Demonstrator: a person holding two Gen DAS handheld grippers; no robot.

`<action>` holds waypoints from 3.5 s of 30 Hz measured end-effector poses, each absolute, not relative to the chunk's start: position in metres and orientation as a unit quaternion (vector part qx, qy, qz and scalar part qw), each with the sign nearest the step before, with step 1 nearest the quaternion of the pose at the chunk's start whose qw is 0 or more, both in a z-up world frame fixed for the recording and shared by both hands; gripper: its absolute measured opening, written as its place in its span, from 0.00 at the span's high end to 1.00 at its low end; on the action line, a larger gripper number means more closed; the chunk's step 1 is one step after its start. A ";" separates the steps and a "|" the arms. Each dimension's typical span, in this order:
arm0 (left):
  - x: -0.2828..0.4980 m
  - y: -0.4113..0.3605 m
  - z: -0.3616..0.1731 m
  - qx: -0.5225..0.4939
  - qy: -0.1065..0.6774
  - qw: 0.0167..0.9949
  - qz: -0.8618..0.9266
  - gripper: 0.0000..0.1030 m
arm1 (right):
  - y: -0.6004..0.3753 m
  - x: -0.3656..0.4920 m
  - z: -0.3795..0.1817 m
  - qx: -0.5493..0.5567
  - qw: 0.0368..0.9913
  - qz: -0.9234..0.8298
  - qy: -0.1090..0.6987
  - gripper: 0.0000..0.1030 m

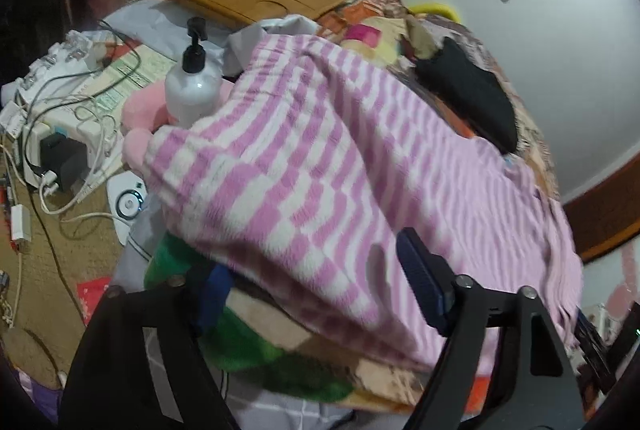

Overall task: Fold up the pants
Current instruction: 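Release the pants and press both open grippers over the folded stack, then grasp the striped pants cuff with the left gripper and lift it, then carry the cuff over the stack and lay it down with the left gripper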

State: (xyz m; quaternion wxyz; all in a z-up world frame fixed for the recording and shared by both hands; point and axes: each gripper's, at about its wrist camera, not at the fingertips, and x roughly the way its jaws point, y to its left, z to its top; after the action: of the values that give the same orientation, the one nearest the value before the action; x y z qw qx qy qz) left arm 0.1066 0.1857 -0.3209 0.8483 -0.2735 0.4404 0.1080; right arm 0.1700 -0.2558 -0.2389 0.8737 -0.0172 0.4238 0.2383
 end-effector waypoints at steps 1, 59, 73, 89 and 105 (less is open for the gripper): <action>0.111 0.184 -0.322 -0.261 0.443 0.850 0.120 0.36 | -0.256 0.170 -0.239 -0.017 0.874 0.239 0.424 0.44; 0.189 -0.176 -0.131 0.049 0.290 0.931 -0.215 0.89 | -0.318 0.170 -0.251 0.057 0.883 0.213 0.414 0.35; 0.193 -0.245 -0.162 0.098 0.331 0.898 -0.273 0.89 | -0.342 0.161 -0.240 0.103 0.885 0.219 0.398 0.36; 0.174 -0.299 -0.226 0.156 0.398 0.849 -0.310 0.86 | -0.416 0.128 -0.236 0.118 0.902 0.127 0.396 0.35; 0.157 -0.297 -0.224 0.127 0.434 0.826 -0.336 0.44 | -0.442 0.114 -0.223 0.146 0.911 0.103 0.372 0.36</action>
State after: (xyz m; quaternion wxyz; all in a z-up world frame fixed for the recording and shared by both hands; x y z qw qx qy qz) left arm 0.1568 -0.2973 -0.2239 0.8262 0.1272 0.4337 -0.3364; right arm 0.1138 -0.4417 -0.2227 0.9109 0.1459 0.3721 0.1027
